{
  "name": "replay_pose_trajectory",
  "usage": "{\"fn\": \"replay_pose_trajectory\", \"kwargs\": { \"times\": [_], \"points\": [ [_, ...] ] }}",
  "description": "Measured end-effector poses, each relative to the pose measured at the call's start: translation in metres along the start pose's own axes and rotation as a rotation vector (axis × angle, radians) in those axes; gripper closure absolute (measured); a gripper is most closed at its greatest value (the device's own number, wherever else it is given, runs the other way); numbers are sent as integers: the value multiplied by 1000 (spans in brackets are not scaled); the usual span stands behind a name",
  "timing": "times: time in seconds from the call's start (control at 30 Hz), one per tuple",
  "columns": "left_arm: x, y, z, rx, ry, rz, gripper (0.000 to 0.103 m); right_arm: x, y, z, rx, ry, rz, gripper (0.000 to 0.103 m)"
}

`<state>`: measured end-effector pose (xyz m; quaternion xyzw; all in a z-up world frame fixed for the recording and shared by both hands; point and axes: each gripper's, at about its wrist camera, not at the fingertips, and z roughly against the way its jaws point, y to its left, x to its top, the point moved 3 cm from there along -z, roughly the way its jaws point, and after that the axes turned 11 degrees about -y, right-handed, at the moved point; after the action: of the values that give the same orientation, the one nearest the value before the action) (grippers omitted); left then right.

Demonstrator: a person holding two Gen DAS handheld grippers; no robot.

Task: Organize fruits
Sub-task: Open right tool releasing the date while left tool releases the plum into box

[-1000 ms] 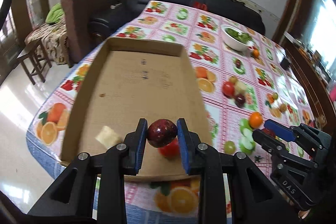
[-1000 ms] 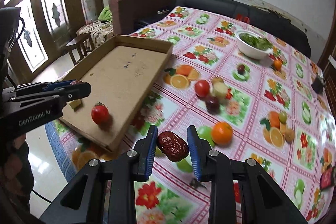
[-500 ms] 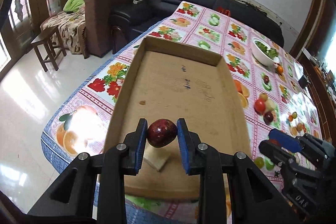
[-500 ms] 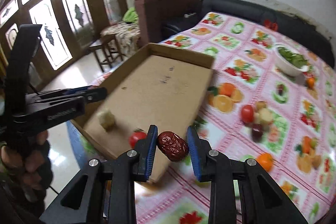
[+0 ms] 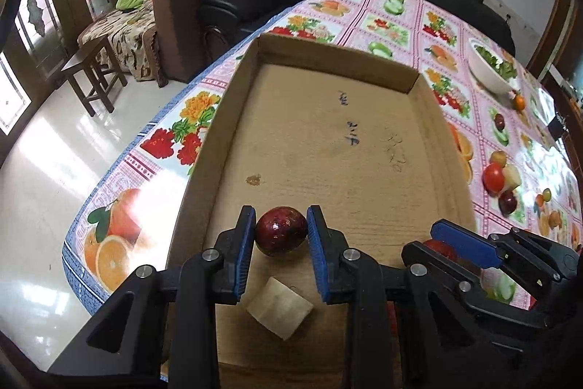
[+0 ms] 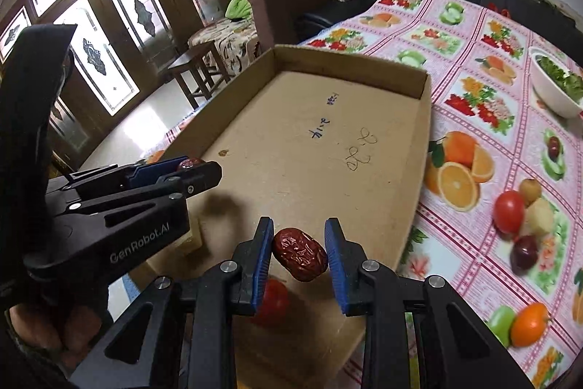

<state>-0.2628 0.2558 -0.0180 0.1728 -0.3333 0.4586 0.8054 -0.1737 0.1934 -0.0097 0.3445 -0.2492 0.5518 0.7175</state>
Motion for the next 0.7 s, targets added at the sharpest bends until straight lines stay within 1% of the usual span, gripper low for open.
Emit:
{"fn": "replay_pose_trajectory", "kwargs": {
  "times": [0.17, 0.23, 0.33, 0.37, 0.4, 0.43, 0.47, 0.5, 0.57, 0.7],
  "points": [
    [-8, 1, -11, 12, 45, -2, 76, -7, 0, -15, -2, 38, 7, 73],
    [-10, 1, -13, 17, 49, -6, 75, -11, -1, -21, -7, 57, 17, 73],
    [-12, 2, -13, 7, 63, 7, 75, -13, 1, -20, -12, 51, 37, 72],
    [-12, 2, -11, -1, 62, 15, 74, -13, 1, -19, -7, 51, 33, 70],
    [-11, 3, -7, -10, 56, 22, 72, -13, 1, -18, -4, 49, 28, 64],
    [-10, 3, -5, -10, 50, 27, 67, -13, 1, -15, 2, 43, 23, 63],
    [-9, 4, -2, -9, 41, 31, 61, -12, 0, -13, 4, 38, 21, 58],
    [-7, 3, 3, -6, 28, 33, 60, -12, 0, -11, 2, 32, 20, 53],
    [-5, 4, 10, 2, 16, 39, 60, -11, 0, -5, -1, 19, 20, 51],
    [-3, 1, 23, 22, -7, 42, 60, -10, -3, 8, 1, -1, 1, 50]
  ]
}}
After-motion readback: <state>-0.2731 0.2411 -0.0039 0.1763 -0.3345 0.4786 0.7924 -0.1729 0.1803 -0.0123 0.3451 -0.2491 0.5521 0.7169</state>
